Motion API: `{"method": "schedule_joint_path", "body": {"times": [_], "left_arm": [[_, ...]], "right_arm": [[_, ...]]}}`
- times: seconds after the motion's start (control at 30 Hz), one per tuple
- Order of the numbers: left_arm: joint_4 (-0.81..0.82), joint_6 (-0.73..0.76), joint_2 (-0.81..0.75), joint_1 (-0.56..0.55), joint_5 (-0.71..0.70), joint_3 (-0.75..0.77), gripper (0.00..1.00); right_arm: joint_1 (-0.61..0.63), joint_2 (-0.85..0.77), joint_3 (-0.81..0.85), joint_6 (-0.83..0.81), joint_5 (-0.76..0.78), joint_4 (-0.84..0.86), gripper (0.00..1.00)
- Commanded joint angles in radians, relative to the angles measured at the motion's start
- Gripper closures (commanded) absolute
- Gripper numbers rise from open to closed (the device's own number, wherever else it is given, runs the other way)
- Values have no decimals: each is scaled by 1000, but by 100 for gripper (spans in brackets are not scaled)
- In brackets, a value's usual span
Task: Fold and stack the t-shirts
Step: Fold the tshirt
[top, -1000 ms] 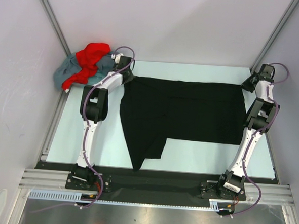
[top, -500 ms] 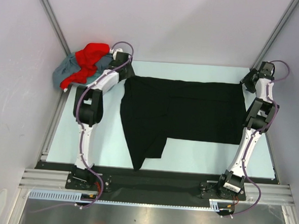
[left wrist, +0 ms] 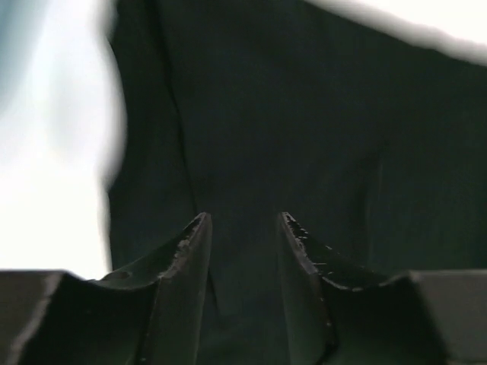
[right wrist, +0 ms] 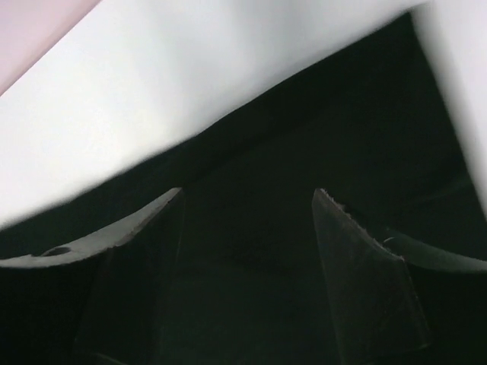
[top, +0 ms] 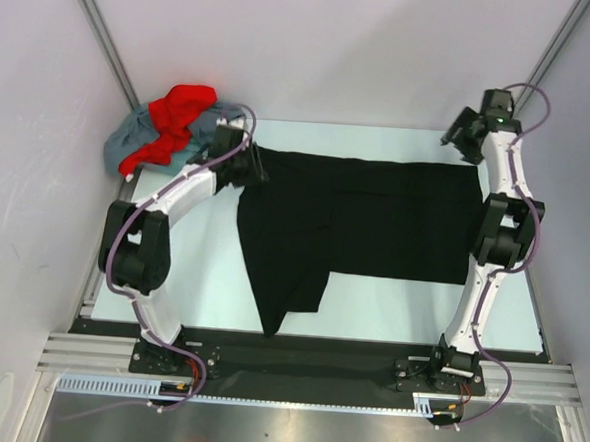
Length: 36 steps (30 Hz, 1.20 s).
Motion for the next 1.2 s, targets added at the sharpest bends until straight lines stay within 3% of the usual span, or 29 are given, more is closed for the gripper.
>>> {"method": "schedule_joint_path", "body": {"times": [0.0,0.07,0.2,0.47,0.83,1.03,1.17], "left_arm": [[-18,19,-113,-30,141,-148,53],[-18,19,-130,-35,152,-217,47],[-20,11,-92,-36,210,-251,46],[-11,-4,13,-38,261,-225,52],[-38,-1,88,-38,240,-195,52],[-31,-16,114,-38,243,-171,59],[-34,-13,111,-38,243,-156,68]], "right_arm": [[95,-101,-97,35,-167,3,27],[170,-140,-205,63,-249,52,27],[299,-175,-390,103,-524,146,27],[428,-220,-657,112,-720,270,39],[475,-174,-717,109,-740,324,57],[500,-131,-697,118,-740,338,58],[502,-103,-676,120,-746,331,57]]}}
